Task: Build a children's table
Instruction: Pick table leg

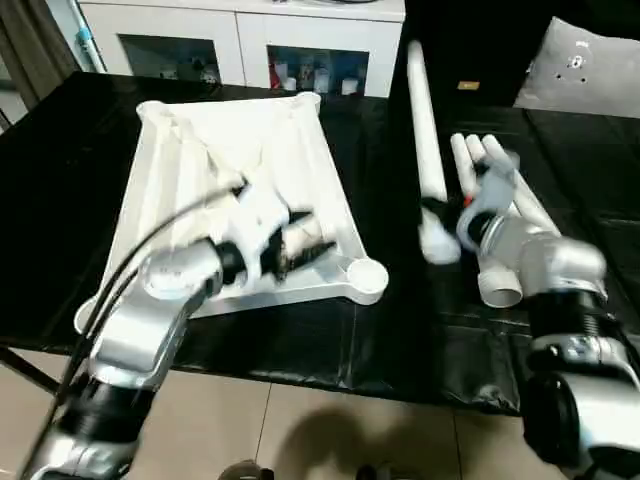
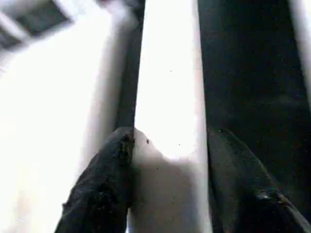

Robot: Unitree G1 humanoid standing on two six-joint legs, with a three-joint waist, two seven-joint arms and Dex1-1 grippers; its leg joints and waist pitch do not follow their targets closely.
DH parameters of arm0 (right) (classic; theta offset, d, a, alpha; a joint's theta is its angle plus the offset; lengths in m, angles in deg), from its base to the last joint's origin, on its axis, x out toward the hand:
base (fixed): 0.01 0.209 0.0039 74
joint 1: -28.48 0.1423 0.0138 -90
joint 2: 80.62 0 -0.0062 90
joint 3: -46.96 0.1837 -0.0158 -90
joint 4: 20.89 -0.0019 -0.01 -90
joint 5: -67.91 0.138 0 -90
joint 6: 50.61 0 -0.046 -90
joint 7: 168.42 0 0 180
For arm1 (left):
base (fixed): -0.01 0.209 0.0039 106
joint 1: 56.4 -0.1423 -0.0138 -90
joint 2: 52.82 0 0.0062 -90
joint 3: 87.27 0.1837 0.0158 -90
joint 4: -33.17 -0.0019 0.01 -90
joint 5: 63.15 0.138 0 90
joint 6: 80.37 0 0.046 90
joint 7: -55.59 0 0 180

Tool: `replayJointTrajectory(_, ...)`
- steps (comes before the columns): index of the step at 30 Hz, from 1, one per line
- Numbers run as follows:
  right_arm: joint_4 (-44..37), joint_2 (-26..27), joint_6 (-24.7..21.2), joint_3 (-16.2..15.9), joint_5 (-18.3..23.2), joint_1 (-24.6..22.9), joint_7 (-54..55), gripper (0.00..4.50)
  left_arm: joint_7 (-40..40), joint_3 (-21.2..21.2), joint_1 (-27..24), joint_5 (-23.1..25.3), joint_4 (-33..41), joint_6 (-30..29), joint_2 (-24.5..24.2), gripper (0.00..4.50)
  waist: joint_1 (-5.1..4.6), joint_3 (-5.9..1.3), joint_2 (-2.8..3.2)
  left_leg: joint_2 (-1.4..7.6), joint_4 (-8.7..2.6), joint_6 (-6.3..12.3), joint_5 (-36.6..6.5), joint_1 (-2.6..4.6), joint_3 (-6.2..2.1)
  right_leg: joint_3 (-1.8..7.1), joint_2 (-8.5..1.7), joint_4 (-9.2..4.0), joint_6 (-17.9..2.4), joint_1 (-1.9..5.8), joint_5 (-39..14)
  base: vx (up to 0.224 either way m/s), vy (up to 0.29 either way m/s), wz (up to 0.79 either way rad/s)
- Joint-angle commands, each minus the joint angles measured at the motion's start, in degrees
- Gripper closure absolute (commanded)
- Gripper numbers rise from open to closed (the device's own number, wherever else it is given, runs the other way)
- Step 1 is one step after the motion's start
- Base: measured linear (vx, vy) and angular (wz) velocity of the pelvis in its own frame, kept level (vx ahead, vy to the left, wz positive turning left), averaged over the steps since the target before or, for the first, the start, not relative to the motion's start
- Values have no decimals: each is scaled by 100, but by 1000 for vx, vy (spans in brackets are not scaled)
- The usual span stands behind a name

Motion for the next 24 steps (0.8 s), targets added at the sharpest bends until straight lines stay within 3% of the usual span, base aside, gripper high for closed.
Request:
replayJointTrajectory(1,-583,121,209,255,668,-200,-614,263,-211,-276,297,-370,-48,-204,217,169,51,-479,16,420,-363,557,171,33,-106,302,-509,-305,-1696,404,404,0,0,0)
replayJointTrajectory(3,-673,139,236,294,799,-268,-760,263,-241,-317,353,-443,-49,-234,283,152,62,-486,5,421,-362,574,229,28,-111,291,-507,-292,-1739,407,430,0,0,0)
replayJointTrajectory(6,-1091,216,262,409,1321,-527,-1385,263,-180,-393,467,-704,18,-264,444,131,81,-465,1,414,-363,617,184,7,-102,295,-507,-324,-1690,410,277,0,0,0)
replayJointTrajectory(8,-1510,293,4,629,1942,-742,-1896,263,-218,-495,563,-955,146,-403,643,104,98,-470,-9,421,-364,670,210,8,-105,293,-512,-322,-1677,415,292,0,0,0)
replayJointTrajectory(10,-1693,313,-144,716,2235,-857,-2078,263,-284,-600,634,-1153,212,-548,792,84,115,-469,-23,435,-364,740,266,13,-114,283,-511,-319,-1713,398,287,0,0,0)
replayJointTrajectory(16,-1969,274,-225,573,2575,-1089,-2470,263,-505,-821,800,-1620,296,-767,1070,29,110,-431,-45,397,-381,544,43,-7,-106,274,-517,-431,-1462,399,-573,0,0,0)
replayJointTrajectory(23,-2230,250,-384,435,2808,-1206,-2634,263,-568,-952,829,-1867,380,-953,1145,1,108,-438,-43,400,-380,571,175,-6,-117,269,-507,-431,-1358,378,-518,0,0,0)
replayJointTrajectory(24,-2257,243,-401,420,2834,-1219,-2654,263,-580,-961,833,-1891,390,-971,1148,0,103,-444,-65,401,-382,587,201,-9,-118,268,-495,-428,-1343,381,-486,0,0,0)
